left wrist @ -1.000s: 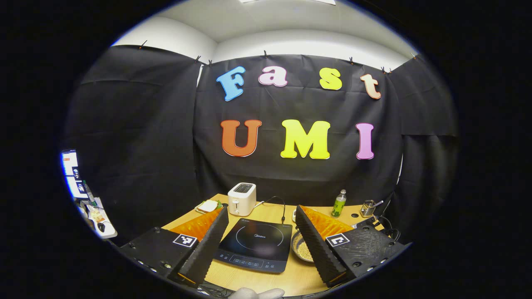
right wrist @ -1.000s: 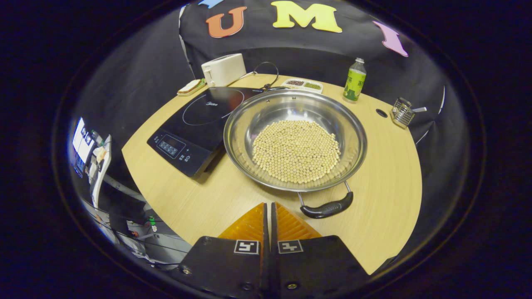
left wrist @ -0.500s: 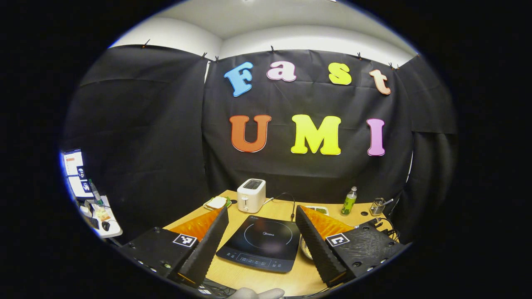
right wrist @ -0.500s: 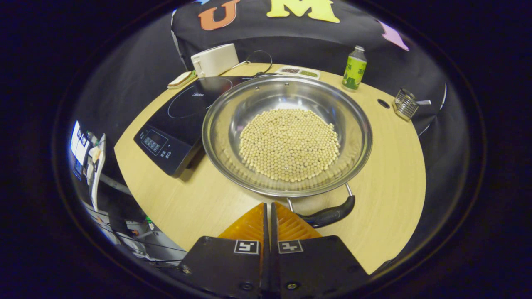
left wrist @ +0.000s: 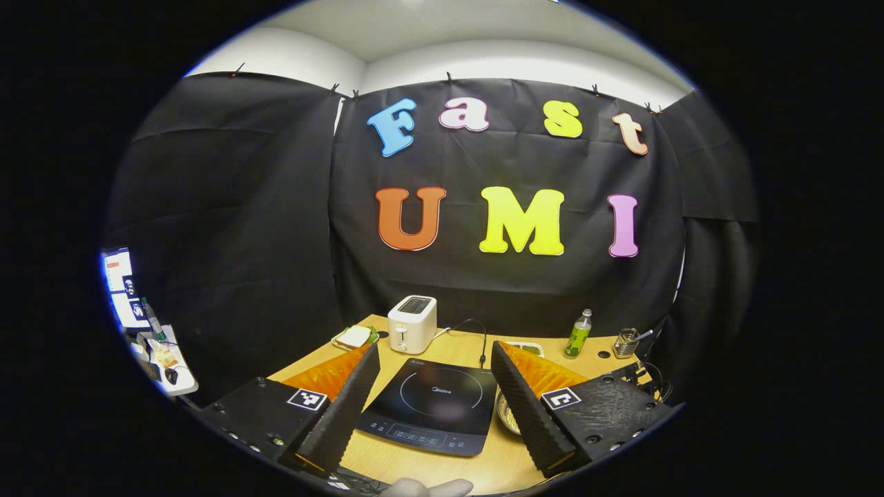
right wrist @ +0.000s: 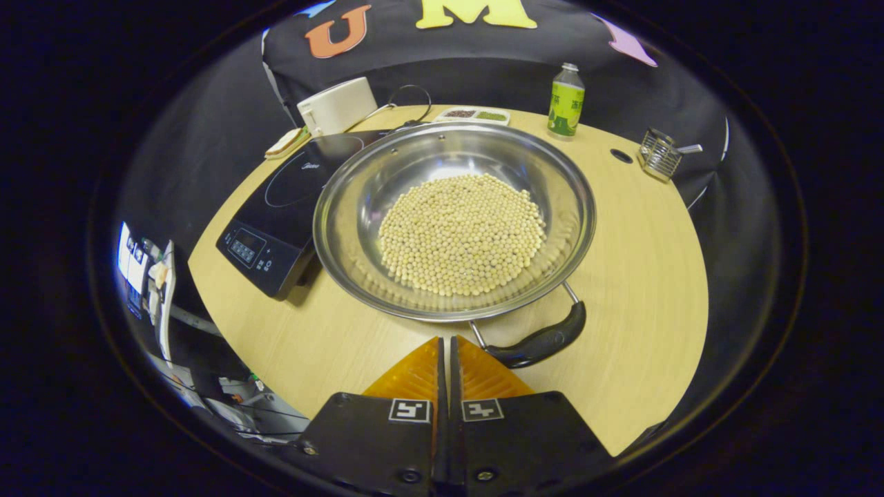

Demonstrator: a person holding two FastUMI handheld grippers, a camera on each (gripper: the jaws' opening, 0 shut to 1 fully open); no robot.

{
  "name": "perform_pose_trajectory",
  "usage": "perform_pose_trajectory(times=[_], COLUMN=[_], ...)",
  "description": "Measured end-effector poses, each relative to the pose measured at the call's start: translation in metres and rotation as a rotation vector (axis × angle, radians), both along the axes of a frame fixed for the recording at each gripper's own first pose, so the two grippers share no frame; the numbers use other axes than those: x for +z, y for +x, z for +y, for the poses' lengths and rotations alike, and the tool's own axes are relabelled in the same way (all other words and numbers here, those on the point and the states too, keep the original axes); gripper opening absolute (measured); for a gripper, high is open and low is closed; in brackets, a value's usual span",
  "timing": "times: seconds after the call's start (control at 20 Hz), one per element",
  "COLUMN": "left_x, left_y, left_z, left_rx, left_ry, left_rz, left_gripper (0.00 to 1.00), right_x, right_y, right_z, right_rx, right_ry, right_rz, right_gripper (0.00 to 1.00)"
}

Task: First push the handle of the pot to place it horizontally, then grasp the pot with both hands and set it on the induction cooktop.

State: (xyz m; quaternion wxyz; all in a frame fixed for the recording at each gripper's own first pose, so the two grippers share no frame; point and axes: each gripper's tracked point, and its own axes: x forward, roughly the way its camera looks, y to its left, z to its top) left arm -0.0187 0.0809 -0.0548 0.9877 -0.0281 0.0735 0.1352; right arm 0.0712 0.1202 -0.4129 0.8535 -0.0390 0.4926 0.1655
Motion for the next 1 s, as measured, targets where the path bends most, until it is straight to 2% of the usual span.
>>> perform_pose_trajectory(times=[0.05,0.55,1.0], left_x=[-0.001,-0.004,-0.009], left_y=[0.002,0.013,0.021], left_z=[-0.001,-0.015,-0.032], left_rx=[-0.005,-0.027,-0.013], left_ry=[-0.002,0.001,-0.002], left_rz=[0.002,0.016,0.034], left_gripper=[0.97,0.97,0.97], right_x=[0.001,0.003,0.005], right_y=[0.002,0.023,0.042], right_z=[-0.002,-0.038,-0.065], right_rx=[-0.007,-0.08,-0.084], right_ry=[0.001,0.01,0.008], right_rz=[0.002,0.002,0.001], right_gripper=[0.04,0.04,0.04])
